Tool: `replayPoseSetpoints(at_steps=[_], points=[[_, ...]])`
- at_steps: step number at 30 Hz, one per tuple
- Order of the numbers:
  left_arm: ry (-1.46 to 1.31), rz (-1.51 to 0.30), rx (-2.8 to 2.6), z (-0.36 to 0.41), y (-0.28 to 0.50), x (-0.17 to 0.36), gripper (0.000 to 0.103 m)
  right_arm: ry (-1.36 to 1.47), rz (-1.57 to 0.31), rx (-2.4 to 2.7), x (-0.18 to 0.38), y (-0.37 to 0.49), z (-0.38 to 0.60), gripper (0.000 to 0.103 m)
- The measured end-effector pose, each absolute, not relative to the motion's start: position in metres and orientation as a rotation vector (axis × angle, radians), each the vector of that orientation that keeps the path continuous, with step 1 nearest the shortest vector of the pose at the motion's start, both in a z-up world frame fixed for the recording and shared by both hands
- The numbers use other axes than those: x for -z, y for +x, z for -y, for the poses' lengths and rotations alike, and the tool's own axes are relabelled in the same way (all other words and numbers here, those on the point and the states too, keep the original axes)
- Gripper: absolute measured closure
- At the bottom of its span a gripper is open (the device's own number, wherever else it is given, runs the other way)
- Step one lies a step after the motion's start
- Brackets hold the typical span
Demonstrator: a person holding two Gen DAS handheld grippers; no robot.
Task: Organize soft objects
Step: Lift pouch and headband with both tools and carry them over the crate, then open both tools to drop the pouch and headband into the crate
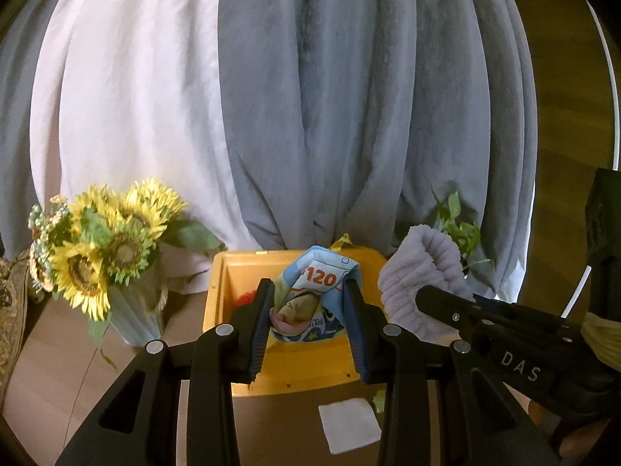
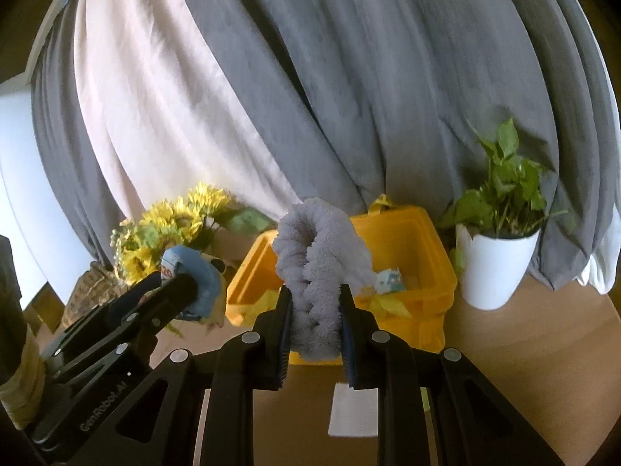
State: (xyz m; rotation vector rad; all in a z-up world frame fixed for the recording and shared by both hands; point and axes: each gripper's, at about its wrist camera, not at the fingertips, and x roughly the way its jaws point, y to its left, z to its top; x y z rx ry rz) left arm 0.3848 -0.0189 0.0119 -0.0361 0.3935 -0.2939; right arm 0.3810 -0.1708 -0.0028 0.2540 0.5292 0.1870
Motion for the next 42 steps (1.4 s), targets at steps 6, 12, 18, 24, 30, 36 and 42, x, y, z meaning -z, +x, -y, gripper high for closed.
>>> replayPoseSetpoints(at_steps=[6,12,18,24,30,36,42], points=[[-0.033,-0.359,0.302,0.022,0.404,-0.022,0.067,0.239,-0.503,-0.18,-0.006,0.398,0.171,0.08],[-0.025,-0.334,0.315,0.027,0.425,-0.027,0.067,0.218,-0.482,-0.17,-0.012,0.413,0.173,0.08],[-0.011,-0.342,0.327,0.033,0.456,-0.022,0.067,0.2,-0.473,-0.156,-0.01,0.436,0.179,0.08],[0.0,-0.377,0.324,0.039,0.483,-0.011,0.067,0.204,-0.495,-0.15,0.0,0.461,0.185,0.08],[0.015,-0.423,0.324,0.05,0.515,0.005,0.067,0.212,-0.536,-0.153,0.017,0.489,0.189,0.08],[0.014,-0.488,0.329,0.056,0.543,0.025,0.067,0.221,-0.593,-0.158,0.039,0.517,0.194,0.08],[0.028,-0.532,0.328,0.062,0.56,0.041,0.066,0.224,-0.646,-0.16,0.059,0.536,0.196,0.08]])
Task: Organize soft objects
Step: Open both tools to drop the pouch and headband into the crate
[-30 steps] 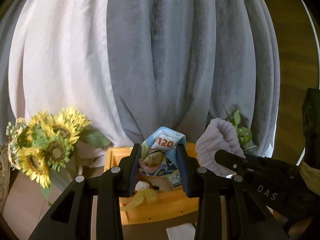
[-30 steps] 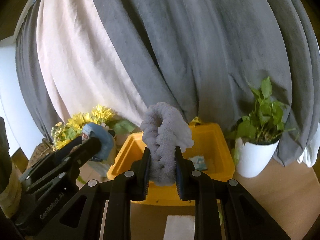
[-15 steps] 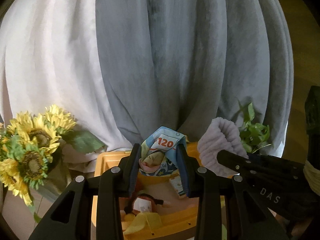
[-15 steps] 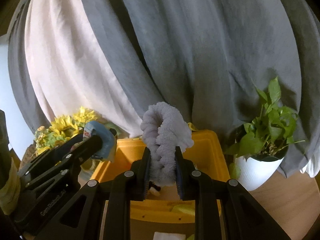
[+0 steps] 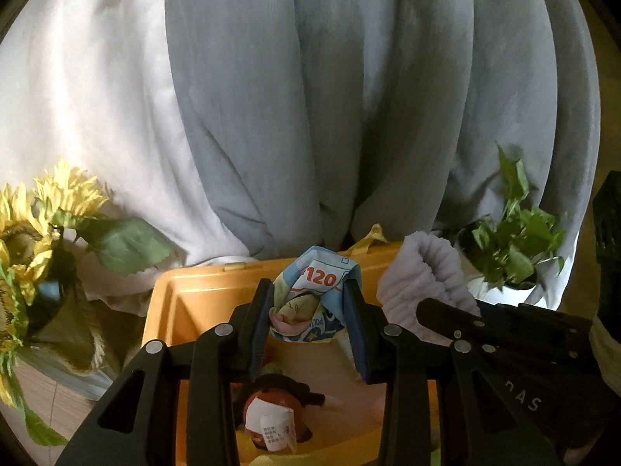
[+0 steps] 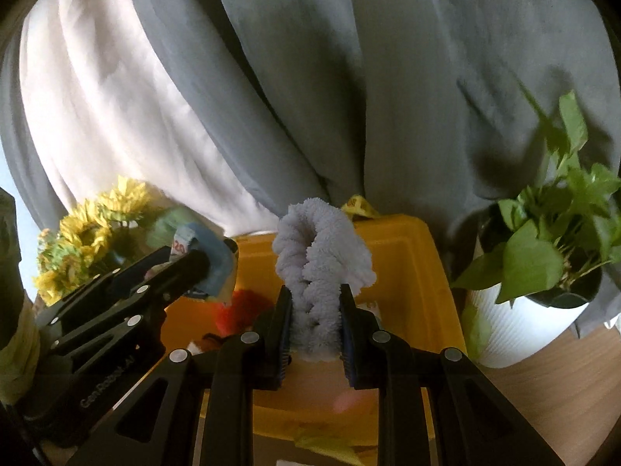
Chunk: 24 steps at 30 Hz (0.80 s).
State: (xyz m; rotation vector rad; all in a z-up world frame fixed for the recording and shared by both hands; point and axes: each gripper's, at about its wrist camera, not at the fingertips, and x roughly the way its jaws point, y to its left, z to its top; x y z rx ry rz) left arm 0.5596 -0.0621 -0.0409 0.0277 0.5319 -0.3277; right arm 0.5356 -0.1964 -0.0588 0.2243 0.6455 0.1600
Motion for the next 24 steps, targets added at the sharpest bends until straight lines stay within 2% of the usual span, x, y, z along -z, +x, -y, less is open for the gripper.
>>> replayPoseSetpoints(at_steps=[7,9,11,13,16,24], points=[[0.049,-0.566,0.329,0.064,0.573,0.057,0.063,0.239,-0.688,-0.152,0.078,0.549,0.2,0.077],[0.053,-0.575,0.321,0.065,0.576,0.059,0.058,0.239,-0.694,-0.147,0.081,0.55,0.201,0.077],[0.052,-0.578,0.32,0.064,0.576,0.059,0.052,0.237,-0.712,-0.156,0.084,0.553,0.201,0.073],[0.062,-0.57,0.296,0.063,0.574,0.059,0.049,0.238,-0.719,-0.154,0.085,0.556,0.202,0.063],[0.072,-0.555,0.265,0.059,0.567,0.056,0.045,0.232,-0.709,-0.14,0.083,0.555,0.204,0.057],[0.066,-0.526,0.228,0.052,0.542,0.044,0.04,0.222,-0.663,-0.12,0.069,0.539,0.208,0.056]])
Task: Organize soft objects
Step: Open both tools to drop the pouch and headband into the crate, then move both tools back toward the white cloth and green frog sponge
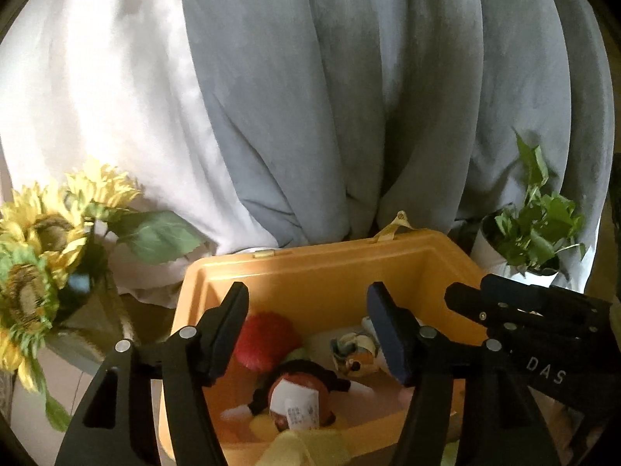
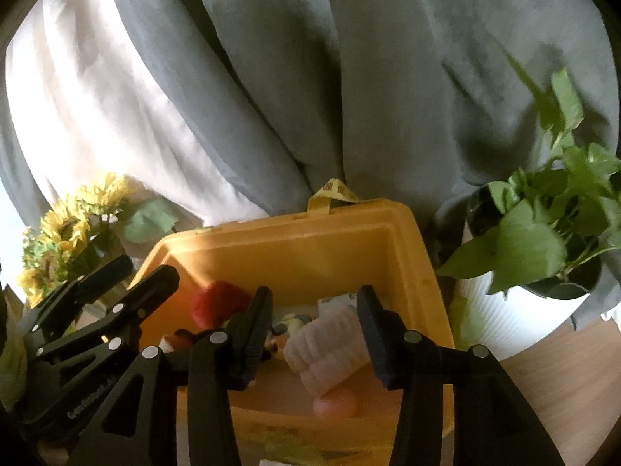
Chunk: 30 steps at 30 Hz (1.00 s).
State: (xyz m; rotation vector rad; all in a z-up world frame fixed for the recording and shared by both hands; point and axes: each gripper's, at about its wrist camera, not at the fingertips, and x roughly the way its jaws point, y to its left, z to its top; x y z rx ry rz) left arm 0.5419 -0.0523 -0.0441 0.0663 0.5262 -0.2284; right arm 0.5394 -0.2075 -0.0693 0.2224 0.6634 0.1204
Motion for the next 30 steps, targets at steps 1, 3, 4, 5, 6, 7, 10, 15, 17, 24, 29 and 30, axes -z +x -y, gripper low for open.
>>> replayPoseSetpoints(at_steps=[1,3,4,5,6,7,10,15,17,24,29,30], points=[[0.064,-0.521,0.226,0.051,0.537,0.041,0.04,0.221,-0.657,-0.119,0.067,0.536,0.208,0.056],[0.067,-0.51,0.223,0.05,0.529,0.037,0.04,0.222,-0.645,-0.123,0.062,0.53,0.208,0.056],[0.07,-0.504,0.222,0.05,0.526,0.034,0.04,0.221,-0.639,-0.125,0.059,0.526,0.209,0.056],[0.072,-0.496,0.219,0.051,0.522,0.032,0.039,0.218,-0.633,-0.125,0.056,0.522,0.209,0.056],[0.072,-0.487,0.215,0.05,0.517,0.029,0.039,0.216,-0.627,-0.125,0.054,0.519,0.209,0.056],[0.071,-0.482,0.214,0.05,0.514,0.027,0.039,0.215,-0.62,-0.125,0.05,0.515,0.209,0.056],[0.064,-0.469,0.219,0.05,0.502,0.022,0.039,0.213,-0.601,-0.119,0.042,0.504,0.211,0.055],[0.063,-0.461,0.223,0.053,0.482,0.02,0.039,0.219,-0.569,-0.094,0.033,0.484,0.216,0.049],[0.06,-0.46,0.223,0.053,0.476,0.019,0.039,0.214,-0.568,-0.088,0.031,0.478,0.217,0.048],[0.077,-0.465,0.23,0.056,0.454,0.024,0.039,0.203,-0.574,-0.066,0.033,0.456,0.219,0.047],[0.092,-0.488,0.252,0.059,0.437,0.032,0.039,0.209,-0.599,-0.056,0.04,0.442,0.223,0.046],[0.094,-0.494,0.255,0.06,0.434,0.035,0.039,0.209,-0.606,-0.056,0.042,0.44,0.223,0.046]])
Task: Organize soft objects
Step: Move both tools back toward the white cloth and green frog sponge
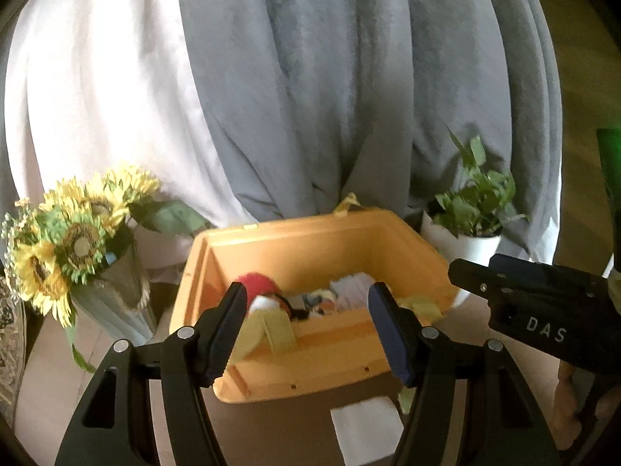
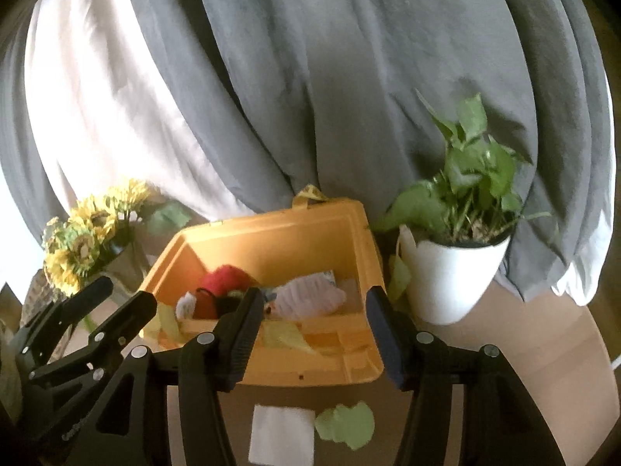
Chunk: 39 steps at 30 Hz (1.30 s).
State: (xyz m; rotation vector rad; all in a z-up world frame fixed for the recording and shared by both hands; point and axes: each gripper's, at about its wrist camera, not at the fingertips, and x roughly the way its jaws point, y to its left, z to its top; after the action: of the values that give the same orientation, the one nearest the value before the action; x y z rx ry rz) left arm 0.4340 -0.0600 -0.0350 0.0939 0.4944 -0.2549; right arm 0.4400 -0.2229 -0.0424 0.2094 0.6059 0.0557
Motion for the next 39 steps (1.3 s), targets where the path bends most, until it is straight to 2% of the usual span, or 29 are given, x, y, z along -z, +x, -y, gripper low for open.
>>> replayPoseSetpoints(at_steps=[15,18,39], points=[[0.157,-0.609,0.312,0.076,0.417,0.086,0.039,0.199,-0.727,-0.066,0.084,0.423,0.229,0.046],[0.159,-0.633,0.329,0.077,0.417,0.095,0.039,0.206,-0.759,-0.065,0.096,0.421,0.23,0.04],[0.136,-0.869,0.434,0.091,0.435,0.161,0.039,0.245,-0.958,-0.086,0.166,0.438,0.238,0.037]])
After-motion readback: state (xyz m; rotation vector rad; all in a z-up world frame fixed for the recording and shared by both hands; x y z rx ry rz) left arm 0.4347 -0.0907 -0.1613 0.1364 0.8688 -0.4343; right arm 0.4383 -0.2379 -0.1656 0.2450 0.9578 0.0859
